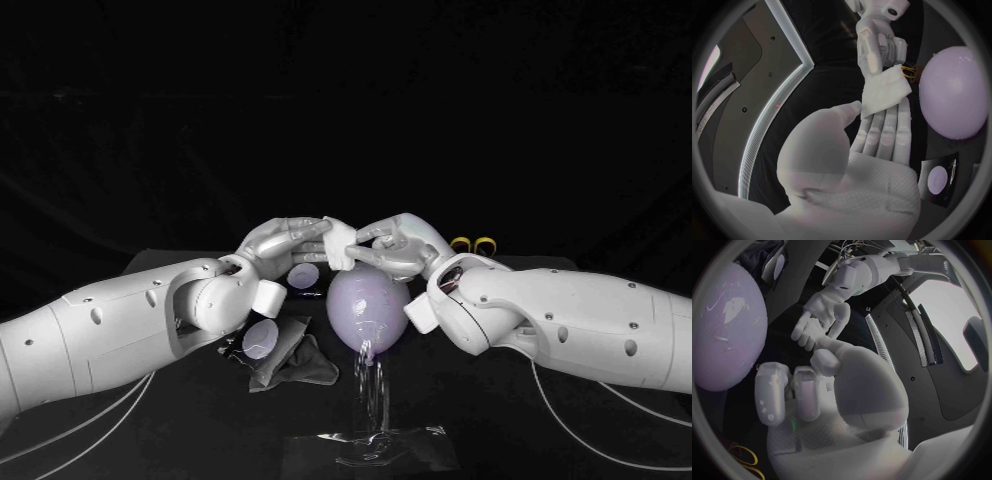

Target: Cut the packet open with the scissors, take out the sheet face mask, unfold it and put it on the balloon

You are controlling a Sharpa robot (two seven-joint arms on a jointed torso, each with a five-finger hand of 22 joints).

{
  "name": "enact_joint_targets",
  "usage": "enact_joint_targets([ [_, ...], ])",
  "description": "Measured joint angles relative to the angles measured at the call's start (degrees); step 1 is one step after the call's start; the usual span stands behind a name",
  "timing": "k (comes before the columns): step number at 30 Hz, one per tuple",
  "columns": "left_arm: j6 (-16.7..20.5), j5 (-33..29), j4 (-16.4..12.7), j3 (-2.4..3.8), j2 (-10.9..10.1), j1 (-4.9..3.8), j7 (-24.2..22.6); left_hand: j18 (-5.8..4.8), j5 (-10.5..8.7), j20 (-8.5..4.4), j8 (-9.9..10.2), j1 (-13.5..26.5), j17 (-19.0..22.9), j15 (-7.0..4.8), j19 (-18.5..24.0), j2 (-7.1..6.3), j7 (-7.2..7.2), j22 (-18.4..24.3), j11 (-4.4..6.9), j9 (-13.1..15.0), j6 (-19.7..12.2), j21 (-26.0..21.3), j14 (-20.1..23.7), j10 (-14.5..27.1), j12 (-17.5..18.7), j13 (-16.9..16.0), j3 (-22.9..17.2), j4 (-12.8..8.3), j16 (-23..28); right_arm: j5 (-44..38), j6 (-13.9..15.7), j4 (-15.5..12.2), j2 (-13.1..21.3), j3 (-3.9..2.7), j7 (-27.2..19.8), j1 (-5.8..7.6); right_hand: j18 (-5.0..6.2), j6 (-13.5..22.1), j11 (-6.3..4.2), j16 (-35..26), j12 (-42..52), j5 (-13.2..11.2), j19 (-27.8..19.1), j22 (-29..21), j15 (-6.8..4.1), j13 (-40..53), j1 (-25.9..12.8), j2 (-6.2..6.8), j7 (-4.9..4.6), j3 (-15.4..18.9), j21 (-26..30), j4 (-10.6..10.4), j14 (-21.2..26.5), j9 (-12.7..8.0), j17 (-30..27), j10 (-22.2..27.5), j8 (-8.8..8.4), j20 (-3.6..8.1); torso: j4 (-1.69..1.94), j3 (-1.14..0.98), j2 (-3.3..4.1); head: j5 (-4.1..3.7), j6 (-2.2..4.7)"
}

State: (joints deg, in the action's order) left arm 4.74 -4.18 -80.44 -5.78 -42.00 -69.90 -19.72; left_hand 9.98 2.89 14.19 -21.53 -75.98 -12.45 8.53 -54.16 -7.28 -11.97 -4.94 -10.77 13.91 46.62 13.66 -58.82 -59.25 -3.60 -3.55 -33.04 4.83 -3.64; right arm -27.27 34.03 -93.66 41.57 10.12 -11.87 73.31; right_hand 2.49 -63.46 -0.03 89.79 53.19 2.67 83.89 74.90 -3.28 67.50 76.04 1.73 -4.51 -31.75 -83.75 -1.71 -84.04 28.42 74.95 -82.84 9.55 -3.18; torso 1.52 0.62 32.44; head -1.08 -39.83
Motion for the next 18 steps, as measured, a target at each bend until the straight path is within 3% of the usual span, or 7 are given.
enact_joint_targets([
  [3, 1.73, 2.44, 0.46, 0.00, 0.01, 0.00, 0.17, 0.00, 0.00, 0.90, 0.79, 0.83, 0.17, 0.58, 1.29, -1.17, 0.26, 0.54, -0.68, -0.32, -0.95, -1.00, 1.68, 0.69, 0.00, -0.05, 1.47, 0.43, 0.00, 1.60, -0.01, -0.62, 0.52, -0.11, -0.77, -0.02, 0.00, 0.00, -0.08, -0.03, 0.00, 0.00, 0.00, 0.00, 0.00, 0.00, -0.29, 0.00, 0.00, -0.63, 0.00, 0.63, 0.00, 0.00, 0.00, -0.08, 0.00, 0.00, -0.01, -0.01, -0.01, 0.01, -0.02],
  [9, 4.97, 7.05, 2.47, 0.00, 0.27, 0.00, 0.84, -0.02, 0.00, 1.99, 1.81, 1.31, 0.35, 1.56, 3.20, -2.15, 0.60, 1.02, -1.44, -0.84, -2.44, -2.15, 4.01, 2.67, 0.00, -0.05, 3.68, 1.07, 0.00, 4.38, -0.07, -1.14, 1.32, -0.32, -2.04, -0.02, -0.01, 0.01, -0.18, -0.05, 0.00, 0.00, 0.10, 0.03, 0.00, 0.00, -0.60, 0.31, 0.01, -0.93, 0.00, 0.93, 0.00, 0.00, 0.00, -0.18, 0.01, 0.29, -0.04, -0.01, -0.03, -0.12, 0.38],
  [18, 8.47, 11.45, 5.82, -0.02, 0.13, 0.00, 1.40, -0.09, -0.01, 2.19, 2.26, 0.45, 0.44, 1.99, 4.44, -2.84, 0.80, 1.01, -1.92, -0.97, -3.24, -2.82, 5.88, 4.42, -0.24, -0.10, 4.98, 0.38, -0.01, 7.24, -0.01, 0.23, 1.57, -0.46, -3.32, -0.02, -0.02, 0.02, -0.19, 0.01, 0.00, -0.01, 0.10, 0.05, 0.01, -0.04, -0.91, 0.30, 0.02, -1.08, 0.01, 1.08, 0.01, 0.00, -0.04, -0.19, 0.01, 0.30, -0.01, 0.01, -0.03, -0.41, 0.97],
])
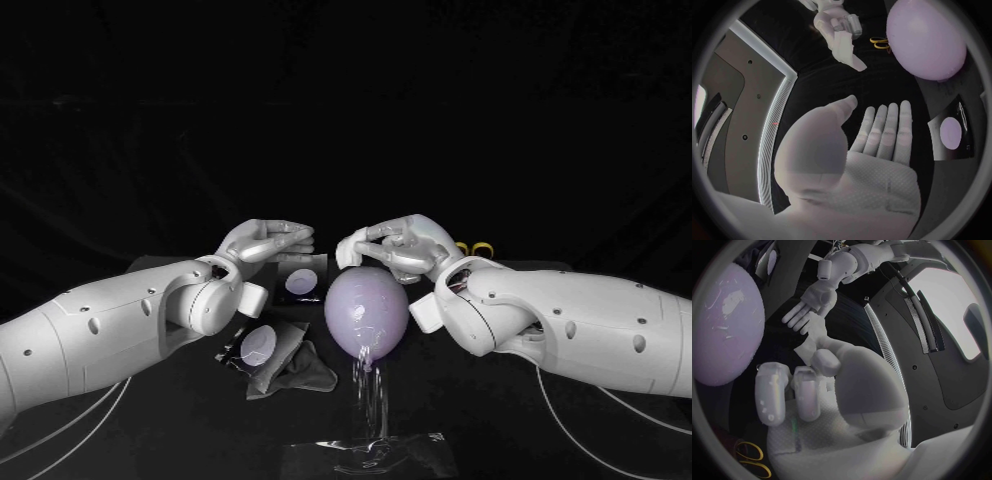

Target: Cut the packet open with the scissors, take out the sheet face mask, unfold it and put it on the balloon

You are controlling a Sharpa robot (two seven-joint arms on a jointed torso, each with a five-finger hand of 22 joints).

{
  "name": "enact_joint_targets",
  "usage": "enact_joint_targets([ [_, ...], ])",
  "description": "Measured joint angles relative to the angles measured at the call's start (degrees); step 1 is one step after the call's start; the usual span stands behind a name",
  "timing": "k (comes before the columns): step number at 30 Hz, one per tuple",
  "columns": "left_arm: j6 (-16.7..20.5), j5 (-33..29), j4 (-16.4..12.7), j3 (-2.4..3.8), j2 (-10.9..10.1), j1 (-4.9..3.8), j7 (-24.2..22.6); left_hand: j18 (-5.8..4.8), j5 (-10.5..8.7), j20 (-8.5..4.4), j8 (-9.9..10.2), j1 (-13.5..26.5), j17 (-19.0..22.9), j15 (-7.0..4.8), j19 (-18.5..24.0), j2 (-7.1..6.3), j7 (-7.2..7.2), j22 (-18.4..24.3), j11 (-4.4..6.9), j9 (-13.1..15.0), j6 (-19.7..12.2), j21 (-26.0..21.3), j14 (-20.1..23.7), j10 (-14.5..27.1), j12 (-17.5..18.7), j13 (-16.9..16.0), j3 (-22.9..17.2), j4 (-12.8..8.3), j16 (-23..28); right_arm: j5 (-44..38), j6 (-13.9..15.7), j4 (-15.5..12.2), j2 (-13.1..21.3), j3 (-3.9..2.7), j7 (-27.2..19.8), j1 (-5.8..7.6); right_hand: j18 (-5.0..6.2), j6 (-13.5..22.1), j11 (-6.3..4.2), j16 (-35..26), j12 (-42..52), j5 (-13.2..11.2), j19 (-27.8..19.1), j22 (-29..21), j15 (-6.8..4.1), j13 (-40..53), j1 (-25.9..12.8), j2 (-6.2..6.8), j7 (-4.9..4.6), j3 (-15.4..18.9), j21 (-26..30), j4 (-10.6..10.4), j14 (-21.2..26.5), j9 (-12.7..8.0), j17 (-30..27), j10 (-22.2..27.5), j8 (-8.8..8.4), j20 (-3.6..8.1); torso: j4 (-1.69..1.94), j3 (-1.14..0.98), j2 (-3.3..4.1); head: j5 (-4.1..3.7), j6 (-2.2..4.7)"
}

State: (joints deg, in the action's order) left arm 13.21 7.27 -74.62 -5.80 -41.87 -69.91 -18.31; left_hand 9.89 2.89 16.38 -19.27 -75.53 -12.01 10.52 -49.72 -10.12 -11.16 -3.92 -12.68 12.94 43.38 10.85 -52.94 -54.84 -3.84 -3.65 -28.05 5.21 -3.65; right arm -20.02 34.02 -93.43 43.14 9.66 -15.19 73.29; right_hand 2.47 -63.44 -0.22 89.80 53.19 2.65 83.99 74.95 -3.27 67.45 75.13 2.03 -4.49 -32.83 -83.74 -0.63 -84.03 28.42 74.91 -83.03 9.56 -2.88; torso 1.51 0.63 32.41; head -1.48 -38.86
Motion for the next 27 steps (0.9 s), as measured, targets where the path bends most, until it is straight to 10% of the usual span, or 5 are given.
enact_joint_targets([
  [6, 1.50, 3.12, -0.87, 0.00, -0.84, 0.00, -0.63, -0.07, 0.00, 0.10, -1.56, -3.05, -0.18, -0.24, 1.10, 0.48, -0.23, -0.05, 0.42, 0.56, 2.17, -0.74, 0.36, 0.55, -1.21, -0.33, 0.03, -1.58, -1.06, 1.19, 0.32, 1.32, -0.10, -0.05, -0.48, 0.01, -0.01, 0.01, -0.10, 0.00, 0.00, -0.02, -0.01, 0.00, 0.00, -0.07, -0.22, 0.08, 0.01, 0.00, 0.02, 0.00, 0.00, 0.00, -0.01, -0.10, 0.01, 0.00, 0.03, 0.04, 0.04, -0.27, 0.09],
  [13, 1.87, 10.22, -4.32, 0.59, -1.45, 0.02, -1.83, -0.11, 0.00, -1.81, -6.61, -5.48, -5.09, -4.27, -4.98, 1.70, 0.40, -2.89, 4.58, 2.78, 8.12, 4.75, -7.58, -7.22, -7.29, -2.28, -0.27, -4.17, -10.65, 1.84, 0.99, 2.86, -0.65, -0.05, -0.46, 0.07, -0.02, 0.11, -0.19, -0.01, 0.00, -0.03, -0.01, -0.03, 0.01, -0.12, -0.38, 0.23, 0.10, -0.15, 0.05, 0.15, 0.01, 0.00, 0.00, -0.19, 0.65, 0.00, 0.02, 0.06, 0.06, -0.60, 0.12],
  [21, 1.73, 21.88, -7.53, 1.06, -1.25, 0.00, -1.83, -0.18, -0.09, -7.26, -6.74, 0.82, -20.69, -9.35, -13.06, 0.92, 2.79, -10.70, 8.32, 3.12, 9.52, 18.00, -16.40, -13.29, -13.69, -5.66, 3.66, -0.74, -35.43, 1.94, 1.98, 4.37, -1.56, -0.05, 0.37, 0.10, -0.03, 0.23, -0.30, -0.05, -0.30, -0.14, -0.03, -0.04, 0.01, -0.24, -0.53, 0.38, 0.16, -0.32, 0.06, 0.33, 0.01, 0.00, 0.04, -0.30, 0.87, -0.01, 0.00, 0.00, 0.02, -0.96, 0.11],
  [27, 2.35, 28.03, -8.71, 1.16, -0.15, -0.02, -0.03, -0.24, -0.08, -9.84, -5.96, 3.85, -37.86, -9.25, -12.90, -1.58, 2.18, -18.60, 7.71, 3.50, 6.18, 29.51, -19.61, -10.02, -22.28, -12.39, 8.46, 2.94, -57.44, 1.59, 2.52, 4.99, -2.04, -0.05, 1.36, 0.15, -0.04, 0.32, -0.29, -0.20, -0.32, -0.15, -0.04, -0.02, 0.01, -0.27, -0.75, 0.61, 0.10, -0.32, 0.09, 0.33, 0.01, 0.00, 0.04, -0.29, 1.32, -0.02, -0.04, -0.03, 0.01, -1.14, 0.27],
])
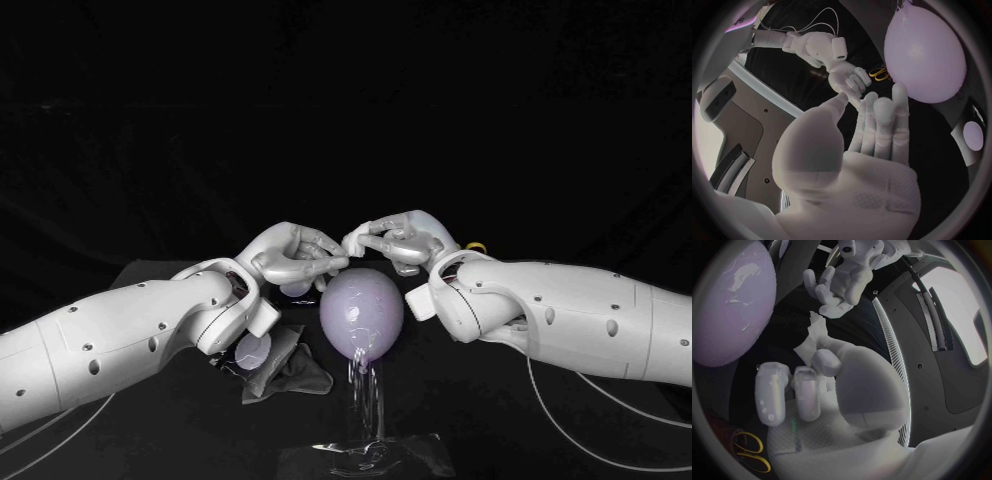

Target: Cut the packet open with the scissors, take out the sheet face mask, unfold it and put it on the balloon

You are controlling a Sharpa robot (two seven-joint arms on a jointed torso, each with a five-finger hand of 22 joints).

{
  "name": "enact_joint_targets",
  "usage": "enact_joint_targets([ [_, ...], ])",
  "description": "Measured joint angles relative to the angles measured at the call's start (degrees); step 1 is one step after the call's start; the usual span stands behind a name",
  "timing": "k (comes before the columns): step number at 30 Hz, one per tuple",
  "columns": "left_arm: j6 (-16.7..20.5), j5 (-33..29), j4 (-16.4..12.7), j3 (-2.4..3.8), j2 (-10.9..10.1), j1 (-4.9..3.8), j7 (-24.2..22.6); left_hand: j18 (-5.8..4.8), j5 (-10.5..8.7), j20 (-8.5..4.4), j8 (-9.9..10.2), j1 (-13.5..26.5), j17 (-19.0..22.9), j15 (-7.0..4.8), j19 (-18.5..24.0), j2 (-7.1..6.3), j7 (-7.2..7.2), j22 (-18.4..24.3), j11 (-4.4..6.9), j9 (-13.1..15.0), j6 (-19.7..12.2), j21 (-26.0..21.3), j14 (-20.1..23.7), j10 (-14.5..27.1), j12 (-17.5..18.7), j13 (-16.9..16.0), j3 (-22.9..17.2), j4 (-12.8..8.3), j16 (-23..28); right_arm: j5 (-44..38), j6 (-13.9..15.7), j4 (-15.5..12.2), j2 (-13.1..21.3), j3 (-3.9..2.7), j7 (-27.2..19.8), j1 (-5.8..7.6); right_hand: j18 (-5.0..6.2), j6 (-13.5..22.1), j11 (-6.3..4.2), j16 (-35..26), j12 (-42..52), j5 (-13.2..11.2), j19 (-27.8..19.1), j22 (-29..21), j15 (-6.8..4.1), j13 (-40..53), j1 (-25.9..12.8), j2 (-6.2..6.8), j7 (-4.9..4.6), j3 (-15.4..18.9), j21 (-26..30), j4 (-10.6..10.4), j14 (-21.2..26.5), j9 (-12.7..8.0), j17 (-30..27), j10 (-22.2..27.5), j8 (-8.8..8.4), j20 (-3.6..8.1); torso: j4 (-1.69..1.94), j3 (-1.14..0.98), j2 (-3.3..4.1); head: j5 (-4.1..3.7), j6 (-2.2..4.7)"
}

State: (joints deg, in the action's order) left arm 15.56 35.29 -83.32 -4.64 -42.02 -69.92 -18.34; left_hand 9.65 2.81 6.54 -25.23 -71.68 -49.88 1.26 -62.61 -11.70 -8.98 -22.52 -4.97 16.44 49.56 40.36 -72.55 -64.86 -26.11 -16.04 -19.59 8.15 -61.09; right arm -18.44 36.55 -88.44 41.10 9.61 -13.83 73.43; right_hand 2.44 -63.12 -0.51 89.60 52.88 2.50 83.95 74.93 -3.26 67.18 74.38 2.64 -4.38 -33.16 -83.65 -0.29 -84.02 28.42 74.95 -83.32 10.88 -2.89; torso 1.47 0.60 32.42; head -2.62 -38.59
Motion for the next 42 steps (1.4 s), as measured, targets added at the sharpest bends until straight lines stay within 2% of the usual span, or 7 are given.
enact_joint_targets([
  [5, 1.44, 3.54, -0.36, 0.04, 0.66, -0.07, 3.00, -0.01, -0.08, -0.09, -2.09, 0.00, -10.04, 0.01, 1.92, 0.00, -0.53, -4.85, 0.16, 1.58, -0.87, 6.68, -3.52, 3.55, -7.02, -5.18, 3.10, 2.14, -9.82, -0.54, 0.35, 0.24, -0.23, 0.02, 0.75, 0.02, -0.01, 0.03, 0.00, 0.20, 0.00, -0.09, -0.09, 0.01, 0.00, -0.03, 0.00, 0.00, 0.00, -0.16, 0.00, 0.16, 0.00, 0.00, 0.00, 0.00, 0.01, -0.08, 0.00, -0.01, 0.03, -0.18, 0.08],
  [8, 2.43, 5.01, -0.43, 0.06, 1.06, -0.10, 4.72, -0.01, 0.02, -0.45, -4.52, -0.08, -16.91, -0.58, 1.43, 0.00, 0.19, -11.28, 0.37, 3.01, -0.97, 13.09, -6.91, 5.15, -12.44, -8.99, 5.42, 3.59, -15.29, -0.85, 0.46, 0.27, -0.30, 0.03, 1.07, 0.02, -0.02, 0.19, 0.01, 0.20, 0.00, -0.11, -0.09, 0.02, 0.00, -0.06, -0.08, 0.08, 0.00, -0.23, 0.00, 0.23, 0.00, 0.00, -0.01, 0.01, 0.46, -0.08, 0.00, -0.01, 0.04, -0.23, 0.07],
  [11, 3.72, 6.32, -0.45, 0.08, 1.51, -0.14, 6.55, -0.02, -0.01, -0.40, -6.35, -0.66, -19.74, -0.54, 1.42, -0.12, 0.45, -15.52, 0.46, 4.14, -1.78, 17.37, -7.86, 7.40, -16.44, -11.95, 7.51, 5.25, -17.55, -1.20, 0.55, 0.27, -0.34, 0.03, 1.36, 0.02, -0.02, 0.19, 0.01, 0.20, 0.00, -0.07, -0.09, 0.02, 0.00, -0.08, -0.07, 0.07, 0.03, -0.23, 0.01, 0.23, 0.00, 0.00, -0.04, 0.01, 0.65, -0.08, 0.01, 0.01, 0.04, -0.30, 0.04],
  [14, 5.08, 7.25, -0.47, 0.10, 1.86, -0.17, 8.18, -0.03, -0.01, -0.27, -8.09, -2.53, -22.09, -0.53, 2.15, 0.70, 0.37, -19.12, 0.47, 5.04, -3.01, 20.88, -9.05, 9.17, -19.65, -14.16, 10.70, 7.38, -19.24, -1.53, 0.61, 0.18, -0.34, 0.03, 1.60, 0.03, -0.03, 0.22, 0.01, 0.20, 0.00, 0.15, -0.10, 0.01, 0.00, -0.11, -0.06, 0.07, 0.16, -0.23, 0.01, 0.23, 0.00, 0.00, -0.05, 0.01, 0.65, -0.08, 0.03, 0.03, 0.04, -0.36, 0.03],
  [21, 8.33, 8.61, -0.45, 0.13, 2.12, -0.20, 10.84, -0.36, -0.01, -0.26, -8.94, -3.05, -23.52, -0.54, 2.14, 1.22, 0.37, -21.32, 0.48, 5.56, -3.41, 22.63, -9.46, 9.58, -21.20, -15.17, 12.87, 8.44, -19.90, -2.34, 0.64, -0.28, -0.28, 0.05, 2.00, 0.03, -0.03, 0.16, 0.02, 0.16, 0.00, 0.16, -0.11, -0.01, 0.01, -0.17, -0.05, 0.06, 0.23, -0.22, 0.01, 0.22, 0.01, 0.00, -0.04, 0.02, 0.66, -0.09, 0.05, 0.02, 0.04, -0.40, 0.09],
  [29, 11.33, 9.30, -0.65, 0.19, 2.27, -0.21, 12.15, -0.38, -0.01, -0.26, -9.64, -3.64, -24.44, -0.52, 2.15, 1.81, 0.38, -22.07, 0.46, 5.81, -3.83, 23.65, -9.90, 9.99, -21.98, -15.72, 14.21, 8.38, -20.28, -3.22, 0.63, -0.37, -0.33, 0.08, 2.45, 0.03, -0.04, 0.24, 0.02, 0.13, -0.01, 0.15, -0.15, -0.03, 0.02, -0.10, -0.05, 0.06, 0.33, -0.45, 0.01, 0.46, 0.01, 0.00, 0.00, 0.02, 0.66, -0.13, 0.06, 0.05, 0.04, -0.44, 0.01],
  [42, 12.38, 10.33, -1.24, 0.22, 2.73, -0.22, 12.62, -0.40, -0.01, -0.31, -11.02, -6.23, -25.07, -0.85, 1.67, 3.15, 0.51, -24.71, 0.76, 6.14, -3.72, 25.77, -11.00, 10.29, -23.13, -16.32, 15.48, 8.05, -21.67, -3.88, 0.64, -0.30, -0.83, 0.12, 2.86, 0.03, -0.28, 0.29, 0.03, 0.20, -0.01, 0.12, -0.06, 0.01, -0.13, -0.11, -0.04, 0.06, 0.33, -0.60, 0.01, 0.61, -0.12, 0.00, 0.00, 0.03, 0.67, 0.12, 0.07, 0.03, 0.02, -0.49, -0.18],
])
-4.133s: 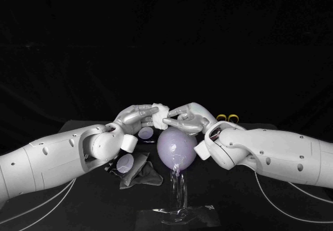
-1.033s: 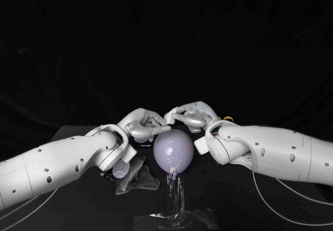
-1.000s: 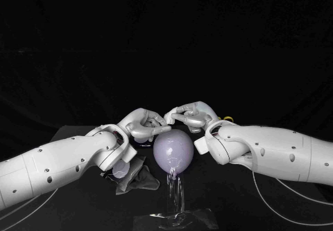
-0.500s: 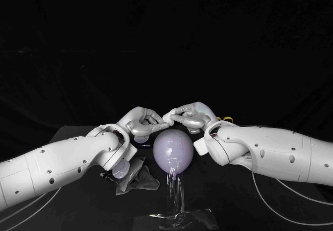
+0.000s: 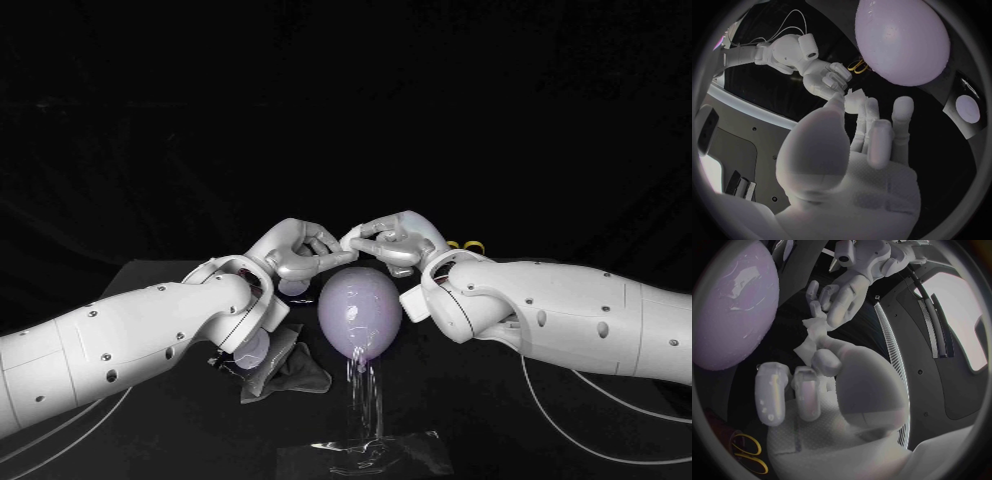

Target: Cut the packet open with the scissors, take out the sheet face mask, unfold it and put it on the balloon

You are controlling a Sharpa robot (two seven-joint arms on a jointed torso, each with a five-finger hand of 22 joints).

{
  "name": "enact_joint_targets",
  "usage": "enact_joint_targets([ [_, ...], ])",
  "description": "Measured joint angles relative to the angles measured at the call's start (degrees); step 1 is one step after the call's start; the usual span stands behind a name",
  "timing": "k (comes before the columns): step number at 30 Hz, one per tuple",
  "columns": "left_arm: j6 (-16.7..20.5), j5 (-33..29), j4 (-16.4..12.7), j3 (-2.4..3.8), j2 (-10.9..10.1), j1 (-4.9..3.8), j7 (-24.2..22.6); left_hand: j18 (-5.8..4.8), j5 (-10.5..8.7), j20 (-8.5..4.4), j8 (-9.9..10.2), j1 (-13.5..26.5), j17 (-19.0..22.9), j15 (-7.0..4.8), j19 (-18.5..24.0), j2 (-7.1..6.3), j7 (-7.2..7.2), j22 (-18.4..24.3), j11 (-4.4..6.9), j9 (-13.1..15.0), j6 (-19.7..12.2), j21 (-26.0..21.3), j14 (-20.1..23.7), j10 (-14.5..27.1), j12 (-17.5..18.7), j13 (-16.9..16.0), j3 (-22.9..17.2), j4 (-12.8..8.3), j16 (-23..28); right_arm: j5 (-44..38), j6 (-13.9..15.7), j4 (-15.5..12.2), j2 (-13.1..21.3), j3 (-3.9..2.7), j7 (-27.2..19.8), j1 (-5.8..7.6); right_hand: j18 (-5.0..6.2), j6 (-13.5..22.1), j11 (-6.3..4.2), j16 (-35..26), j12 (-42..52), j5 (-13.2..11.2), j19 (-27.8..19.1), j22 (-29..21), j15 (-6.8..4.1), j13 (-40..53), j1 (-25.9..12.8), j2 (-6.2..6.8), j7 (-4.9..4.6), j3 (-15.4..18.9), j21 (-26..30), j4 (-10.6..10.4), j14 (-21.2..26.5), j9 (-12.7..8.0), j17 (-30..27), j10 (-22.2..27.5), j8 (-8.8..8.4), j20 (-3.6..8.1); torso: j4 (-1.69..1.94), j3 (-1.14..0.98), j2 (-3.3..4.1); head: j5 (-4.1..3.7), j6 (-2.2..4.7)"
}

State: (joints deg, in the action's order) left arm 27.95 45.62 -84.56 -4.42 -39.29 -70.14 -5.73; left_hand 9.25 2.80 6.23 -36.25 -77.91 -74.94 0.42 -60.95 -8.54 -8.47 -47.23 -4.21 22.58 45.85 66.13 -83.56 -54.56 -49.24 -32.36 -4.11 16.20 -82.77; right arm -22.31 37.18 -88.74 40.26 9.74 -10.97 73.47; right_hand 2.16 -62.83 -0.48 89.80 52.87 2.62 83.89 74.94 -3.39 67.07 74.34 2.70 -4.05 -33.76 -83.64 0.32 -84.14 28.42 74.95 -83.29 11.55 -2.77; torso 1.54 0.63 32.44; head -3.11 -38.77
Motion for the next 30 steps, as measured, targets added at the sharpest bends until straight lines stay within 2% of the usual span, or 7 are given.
enact_joint_targets([
  [10, -0.07, 0.55, -0.20, 0.01, 0.30, 0.00, -0.03, -0.01, 0.00, -0.08, 0.00, -0.37, 0.00, 0.00, -0.08, 0.26, 0.25, -0.73, 0.00, 0.00, 0.25, 0.40, 0.00, 0.00, -0.24, -0.04, 0.15, 0.16, -0.16, -0.18, 0.00, -0.03, -0.19, 0.03, 0.17, 0.00, -0.01, 0.12, -0.13, -0.03, 0.00, -0.11, -0.01, 0.00, 0.01, -0.05, 0.00, 0.00, 0.06, 0.00, 0.00, 0.01, 0.01, 0.00, -0.05, -0.13, 0.01, -0.01, -0.02, -0.02, -0.01, 0.04, 0.07],
  [14, -0.07, 0.61, -0.14, 0.01, 0.37, -0.01, -0.03, -0.01, 0.00, -0.18, 0.00, -2.12, 0.00, -0.21, -0.60, 2.01, 0.53, -1.57, 0.12, -0.31, 0.53, 1.07, -0.20, -0.12, -0.24, -0.03, -0.05, 0.17, -0.60, -0.21, 0.00, -0.30, -0.19, 0.04, 0.22, 0.00, -0.02, 0.20, -0.13, -0.04, 0.00, -0.12, -0.02, -0.01, 0.01, -0.06, 0.00, 0.00, 0.01, 0.00, 0.00, 0.01, 0.01, 0.00, -0.05, -0.13, 0.24, -0.01, -0.02, -0.01, 0.00, 0.06, 0.09],
  [20, -0.06, 0.58, 0.01, 0.01, 0.38, -0.01, 0.01, -0.02, 0.00, -0.54, 0.00, -6.62, 0.00, -0.43, -0.96, 5.18, 1.10, -2.52, 0.66, -1.19, 1.10, 1.90, -0.42, -0.02, 0.17, 0.61, -3.87, -0.49, -0.60, -0.25, -0.01, -0.70, -0.14, 0.05, 0.26, 0.00, -0.02, 0.06, -0.12, -0.12, 0.00, -0.20, -0.02, -0.04, -0.13, -0.04, -0.01, 0.01, -0.08, 0.00, 0.00, 0.00, 0.16, 0.00, -0.04, -0.12, 0.34, -0.01, -0.02, 0.00, 0.00, 0.08, 0.10],
  [25, -0.06, 0.46, 0.03, 0.02, 0.38, -0.01, 0.11, -0.19, -0.03, -1.12, 0.57, -11.68, 0.00, -1.13, -1.53, 5.95, 1.81, -4.00, 1.26, -2.24, 1.68, 3.34, -0.50, -0.02, 1.90, 1.90, -11.82, -1.45, -0.92, -0.28, -0.02, -0.89, -0.10, 0.07, 0.31, 0.00, -0.02, 0.04, -0.12, -0.05, -0.01, 0.04, -0.03, -0.04, -0.19, 0.11, -0.01, 0.01, -0.08, 0.01, 0.01, 0.00, 0.23, 0.00, 0.00, -0.12, 0.34, -0.02, 0.00, 0.00, 0.00, 0.08, 0.11],
  [26, -0.06, 0.44, 0.03, 0.02, 0.39, -0.02, 0.13, -0.88, -0.16, -1.12, 0.77, -12.42, 0.00, -1.13, -1.53, 5.18, 1.68, -4.36, 1.38, -2.44, 1.79, 3.75, -0.50, -0.15, 2.50, 2.37, -15.77, -1.67, -0.92, -0.28, -0.03, -0.89, -0.10, 0.07, 0.32, -0.01, -0.02, 0.04, -0.12, 0.00, -0.01, 0.04, -0.03, -0.03, -0.19, 0.11, -0.01, 0.01, -0.08, 0.01, 0.01, 0.00, 0.23, 0.00, 0.00, -0.12, 0.34, -0.02, 0.00, 0.00, 0.00, 0.08, 0.11],
  [28, -0.08, 0.38, -0.01, 0.04, 0.39, -0.03, 0.15, -0.88, -0.13, -1.12, 0.70, -11.91, 0.00, -1.13, -1.53, 3.80, 1.48, -4.92, 1.16, -2.49, 1.97, 4.36, -0.50, -0.64, 2.98, 2.93, -22.28, -2.16, -0.92, -0.29, -0.03, -0.90, -0.09, 0.09, 0.35, -0.03, -0.02, 0.04, -0.12, 0.00, -0.01, 0.04, -0.03, -0.03, -0.19, 0.11, -0.01, 0.01, -0.07, 0.01, 0.01, 0.00, 0.23, 0.00, 0.00, -0.12, 0.34, -0.02, 0.00, -0.01, 0.00, 0.12, 0.12],
  [30, -0.12, 0.32, -0.07, 0.04, 0.38, -0.03, 0.16, -0.88, 0.30, -1.12, -0.22, -9.57, 0.00, -1.14, -1.53, 1.44, 1.39, -5.52, 0.92, -2.49, 2.04, 5.10, -0.50, -1.40, 2.98, 3.17, -29.88, -3.43, -0.92, -0.31, -0.04, -0.88, -0.09, 0.10, 0.38, -0.03, -0.03, 0.03, -0.12, 0.00, -0.01, 0.04, -0.04, -0.01, -0.19, 0.11, -0.01, 0.01, -0.06, 0.01, 0.01, 0.00, 0.23, 0.00, 0.00, -0.12, 0.34, -0.02, 0.00, 0.01, 0.00, 0.14, 0.13],
])
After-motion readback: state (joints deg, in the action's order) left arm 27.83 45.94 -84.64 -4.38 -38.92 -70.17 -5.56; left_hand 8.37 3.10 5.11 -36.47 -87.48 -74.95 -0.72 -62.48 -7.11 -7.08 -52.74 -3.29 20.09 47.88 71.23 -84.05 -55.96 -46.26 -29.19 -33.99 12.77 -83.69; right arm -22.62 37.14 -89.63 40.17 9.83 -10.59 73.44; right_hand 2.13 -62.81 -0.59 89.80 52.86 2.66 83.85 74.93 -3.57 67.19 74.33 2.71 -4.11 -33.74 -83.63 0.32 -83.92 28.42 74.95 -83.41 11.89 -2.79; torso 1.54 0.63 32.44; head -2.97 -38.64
